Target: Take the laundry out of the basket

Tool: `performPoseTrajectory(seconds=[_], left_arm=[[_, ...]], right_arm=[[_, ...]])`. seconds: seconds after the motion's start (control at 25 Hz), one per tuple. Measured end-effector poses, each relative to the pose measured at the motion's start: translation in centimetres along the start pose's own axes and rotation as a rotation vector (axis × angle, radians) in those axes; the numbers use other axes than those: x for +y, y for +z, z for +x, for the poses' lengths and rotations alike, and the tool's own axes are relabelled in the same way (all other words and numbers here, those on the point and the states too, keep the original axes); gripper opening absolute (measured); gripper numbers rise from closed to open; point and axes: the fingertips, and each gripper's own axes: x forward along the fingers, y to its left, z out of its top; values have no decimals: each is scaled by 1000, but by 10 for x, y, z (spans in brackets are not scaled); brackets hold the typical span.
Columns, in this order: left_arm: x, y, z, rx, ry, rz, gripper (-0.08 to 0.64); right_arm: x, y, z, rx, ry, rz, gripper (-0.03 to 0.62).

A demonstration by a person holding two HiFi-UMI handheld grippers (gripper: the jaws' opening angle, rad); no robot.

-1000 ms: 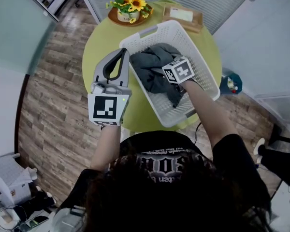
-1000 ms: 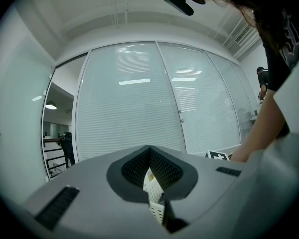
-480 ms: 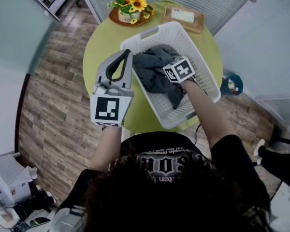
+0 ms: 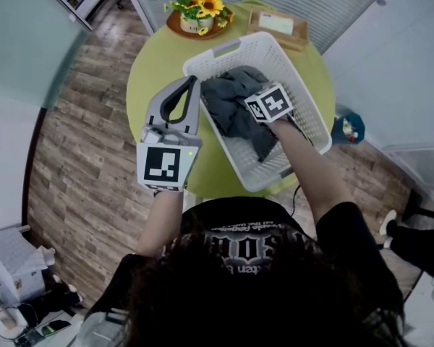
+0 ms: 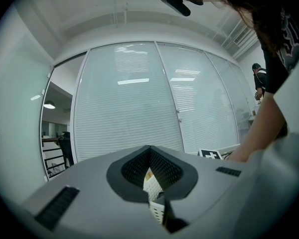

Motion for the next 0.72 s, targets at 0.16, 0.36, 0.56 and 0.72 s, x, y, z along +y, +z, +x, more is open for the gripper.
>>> performPoseTrajectory(seconds=[0.16, 0.36, 0.56, 0.72], left_arm=[[0, -1, -4, 3, 5, -1, -2], [1, 1, -7, 3, 13, -2, -2], [0, 0, -10, 2, 16, 1, -2], [-4, -1, -10, 2, 9, -3, -2]], right_arm=[[1, 2, -4, -16, 3, 3, 215], [3, 8, -10, -36, -3, -8, 204], [6, 12, -18, -46, -11, -20, 195], [10, 19, -26, -67, -25, -36, 192]])
